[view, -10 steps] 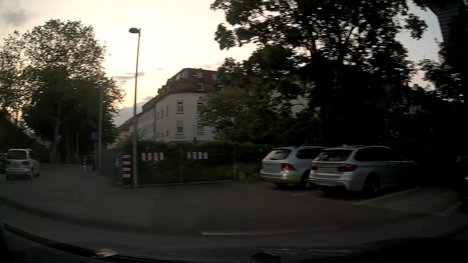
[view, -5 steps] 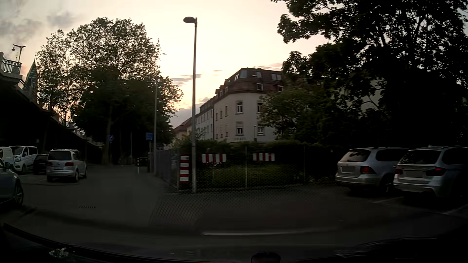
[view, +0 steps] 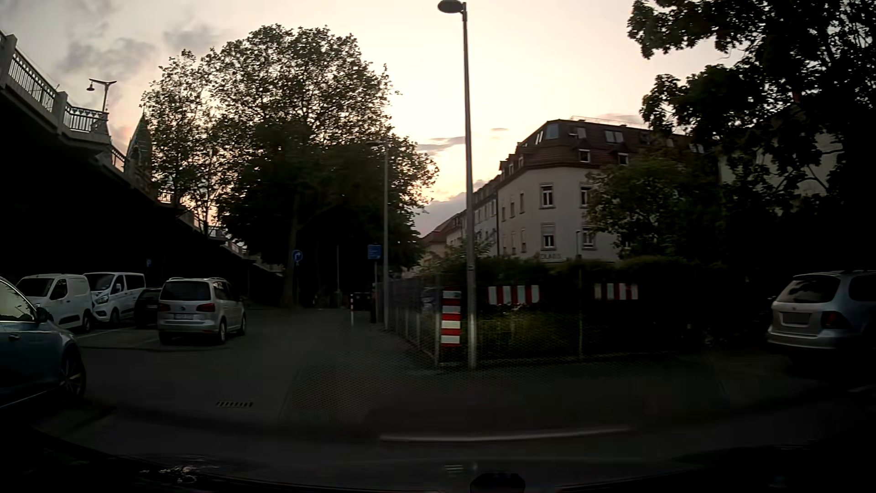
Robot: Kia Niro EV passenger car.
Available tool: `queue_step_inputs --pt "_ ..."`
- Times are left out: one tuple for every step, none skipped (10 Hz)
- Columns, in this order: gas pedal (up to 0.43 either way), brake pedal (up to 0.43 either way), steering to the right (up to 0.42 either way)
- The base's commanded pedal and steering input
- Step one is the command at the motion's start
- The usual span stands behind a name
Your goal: Follow the waypoints while adhering to traffic rules and regulations
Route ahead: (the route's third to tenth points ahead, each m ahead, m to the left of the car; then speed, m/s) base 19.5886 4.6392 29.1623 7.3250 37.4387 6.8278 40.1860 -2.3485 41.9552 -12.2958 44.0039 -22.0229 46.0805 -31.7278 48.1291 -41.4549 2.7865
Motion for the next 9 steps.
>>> queue_step_inputs --pt "0.028 0.0 -0.391" --pt "0.008 0.0 -0.362" --pt "0.008 0.0 -0.319" --pt "0.008 0.0 -0.28" --pt "0.008 0.0 -0.258" --pt "0.008 0.0 -0.231" --pt "0.008 0.0 -0.203" --pt "0.008 0.0 -0.179" --pt "0.008 0.0 -0.159"
